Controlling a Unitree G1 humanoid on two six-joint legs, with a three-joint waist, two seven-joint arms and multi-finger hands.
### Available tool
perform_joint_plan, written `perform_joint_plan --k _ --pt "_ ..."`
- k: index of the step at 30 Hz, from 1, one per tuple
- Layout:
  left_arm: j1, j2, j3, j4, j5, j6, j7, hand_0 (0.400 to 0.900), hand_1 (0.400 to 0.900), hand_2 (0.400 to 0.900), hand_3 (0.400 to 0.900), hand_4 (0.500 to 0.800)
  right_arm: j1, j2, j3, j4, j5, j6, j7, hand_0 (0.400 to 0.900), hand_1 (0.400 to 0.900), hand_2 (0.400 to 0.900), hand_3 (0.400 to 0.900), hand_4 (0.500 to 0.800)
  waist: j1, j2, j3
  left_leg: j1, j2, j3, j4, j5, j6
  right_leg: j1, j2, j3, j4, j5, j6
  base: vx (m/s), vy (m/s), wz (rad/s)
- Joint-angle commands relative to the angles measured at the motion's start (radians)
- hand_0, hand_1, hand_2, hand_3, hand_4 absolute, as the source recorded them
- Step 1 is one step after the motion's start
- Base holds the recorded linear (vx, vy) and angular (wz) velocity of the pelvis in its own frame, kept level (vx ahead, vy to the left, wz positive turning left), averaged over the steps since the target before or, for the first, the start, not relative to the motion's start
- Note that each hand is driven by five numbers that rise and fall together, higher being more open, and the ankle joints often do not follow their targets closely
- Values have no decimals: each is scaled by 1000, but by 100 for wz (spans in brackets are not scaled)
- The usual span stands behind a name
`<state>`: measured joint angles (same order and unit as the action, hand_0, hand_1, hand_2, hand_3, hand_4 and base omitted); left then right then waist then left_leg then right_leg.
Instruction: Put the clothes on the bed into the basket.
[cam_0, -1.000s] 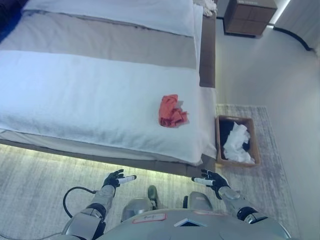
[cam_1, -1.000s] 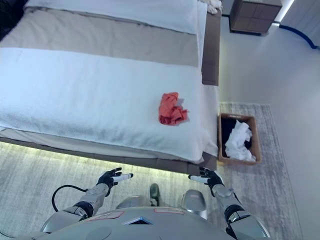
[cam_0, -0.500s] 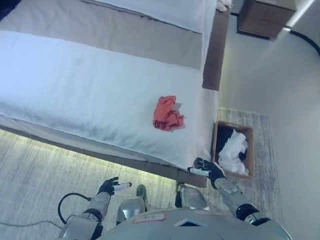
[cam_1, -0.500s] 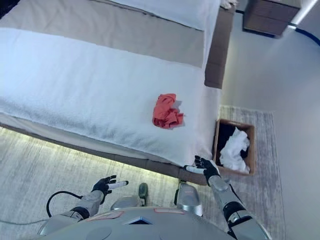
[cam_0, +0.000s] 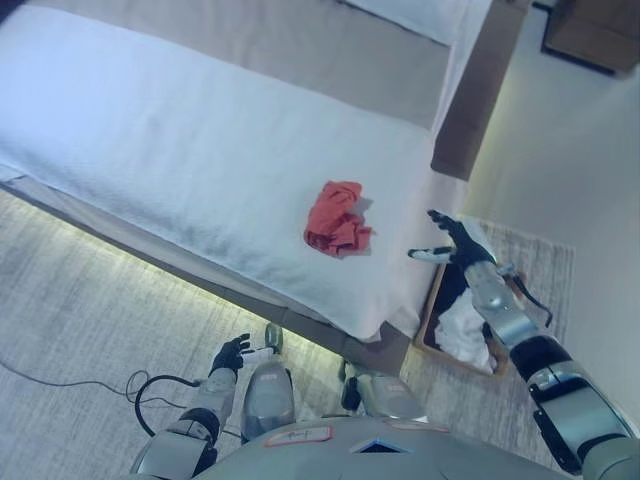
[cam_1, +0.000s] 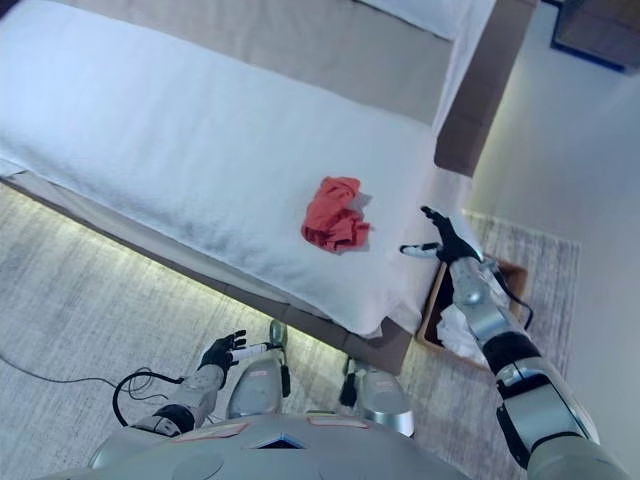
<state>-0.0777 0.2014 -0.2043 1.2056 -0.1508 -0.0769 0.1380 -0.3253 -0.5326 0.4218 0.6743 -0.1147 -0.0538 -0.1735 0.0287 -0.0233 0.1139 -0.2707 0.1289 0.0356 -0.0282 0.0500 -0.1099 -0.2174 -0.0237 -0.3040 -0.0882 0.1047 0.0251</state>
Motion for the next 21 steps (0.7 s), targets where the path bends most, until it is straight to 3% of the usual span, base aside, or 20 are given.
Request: perform_joint_plan --k 1,9,21 --pt "-77 71 -30 15 -3 -31 57 900 900 900 900 800 -219 31 34 21 -15 -29 -77 900 900 900 900 800 22 -10 63 -51 -40 0 29 46 27 -12 -86 109 8 -16 68 -73 106 -24" --pt "-138 92 -45 15 -76 -41 83 900 900 900 900 800 -512 59 147 163 49 -16 -76 900 900 900 900 800 46 -57 137 -179 -69 -3 110 24 39 -123 -104 146 20 27 74 -16 56 -12" --pt "-186 124 -72 33 -116 -43 92 900 900 900 900 800 -760 164 227 311 169 -20 -54 900 900 900 900 800 82 -95 217 -263 -76 -36 140 24 39 -189 -103 131 23 54 78 -17 -6 8"
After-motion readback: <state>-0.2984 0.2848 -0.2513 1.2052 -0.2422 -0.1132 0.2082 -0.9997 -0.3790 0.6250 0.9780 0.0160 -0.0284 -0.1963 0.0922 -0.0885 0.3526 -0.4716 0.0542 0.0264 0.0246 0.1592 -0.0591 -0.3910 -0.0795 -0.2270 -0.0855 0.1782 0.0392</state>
